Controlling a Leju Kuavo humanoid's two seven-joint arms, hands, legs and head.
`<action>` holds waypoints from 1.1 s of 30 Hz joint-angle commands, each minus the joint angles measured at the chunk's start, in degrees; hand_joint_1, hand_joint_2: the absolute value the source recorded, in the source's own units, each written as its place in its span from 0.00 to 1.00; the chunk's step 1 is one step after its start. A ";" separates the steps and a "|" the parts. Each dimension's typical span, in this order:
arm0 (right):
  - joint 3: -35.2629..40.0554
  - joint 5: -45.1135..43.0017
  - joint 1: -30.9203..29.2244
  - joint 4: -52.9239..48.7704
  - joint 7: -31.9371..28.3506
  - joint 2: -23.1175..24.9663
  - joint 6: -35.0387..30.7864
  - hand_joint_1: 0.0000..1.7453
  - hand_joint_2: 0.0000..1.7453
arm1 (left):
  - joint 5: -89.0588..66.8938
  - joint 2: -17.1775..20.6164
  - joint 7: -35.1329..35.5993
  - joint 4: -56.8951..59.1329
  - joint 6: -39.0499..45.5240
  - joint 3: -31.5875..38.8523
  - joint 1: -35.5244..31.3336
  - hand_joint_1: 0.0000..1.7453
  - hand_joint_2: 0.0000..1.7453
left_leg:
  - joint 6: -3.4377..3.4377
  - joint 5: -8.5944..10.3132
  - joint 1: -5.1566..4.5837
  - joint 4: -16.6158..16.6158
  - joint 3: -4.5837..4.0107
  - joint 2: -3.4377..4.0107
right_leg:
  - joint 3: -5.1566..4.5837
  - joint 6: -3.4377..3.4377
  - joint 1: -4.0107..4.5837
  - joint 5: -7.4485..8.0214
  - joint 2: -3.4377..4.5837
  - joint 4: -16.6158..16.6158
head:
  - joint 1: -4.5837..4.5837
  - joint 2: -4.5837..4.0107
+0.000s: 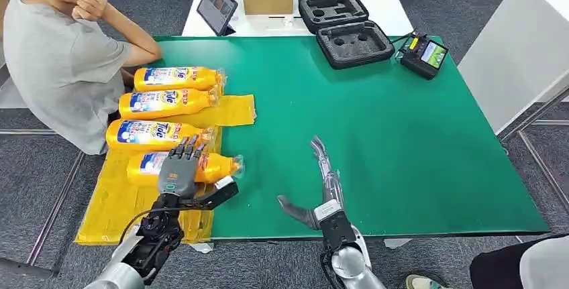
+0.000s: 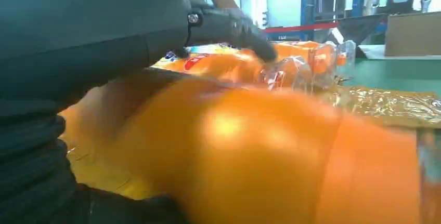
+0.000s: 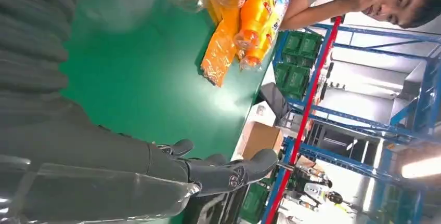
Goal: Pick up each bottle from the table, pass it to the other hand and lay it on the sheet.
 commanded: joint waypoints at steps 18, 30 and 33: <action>-1.24 -1.08 -3.06 5.10 0.11 -0.20 -0.26 0.00 1.00 | -2.79 1.51 1.52 -0.79 -4.29 -3.75 2.80 0.01 1.00 | -0.08 -0.04 0.02 -0.09 0.40 0.12 | 0.37 -0.06 0.01 0.01 0.17 -0.08 | 0.00 0.00; -1.98 -1.35 -2.02 4.22 0.11 -0.53 -0.96 0.00 1.00 | -4.58 4.68 1.77 -29.38 -15.04 -9.81 15.08 0.00 0.00 | -0.13 -0.16 0.05 -0.03 0.30 0.20 | 0.22 -0.10 0.04 -0.05 0.27 -0.04 | 0.00 0.00; -2.02 -1.22 -1.82 4.12 0.11 -0.37 -0.81 0.00 1.00 | -5.02 6.68 2.45 -36.15 -17.94 -10.66 19.06 0.00 0.00 | -0.16 -0.17 0.05 -0.02 0.25 0.16 | 0.18 -0.11 0.05 -0.06 0.23 -0.03 | 0.00 0.00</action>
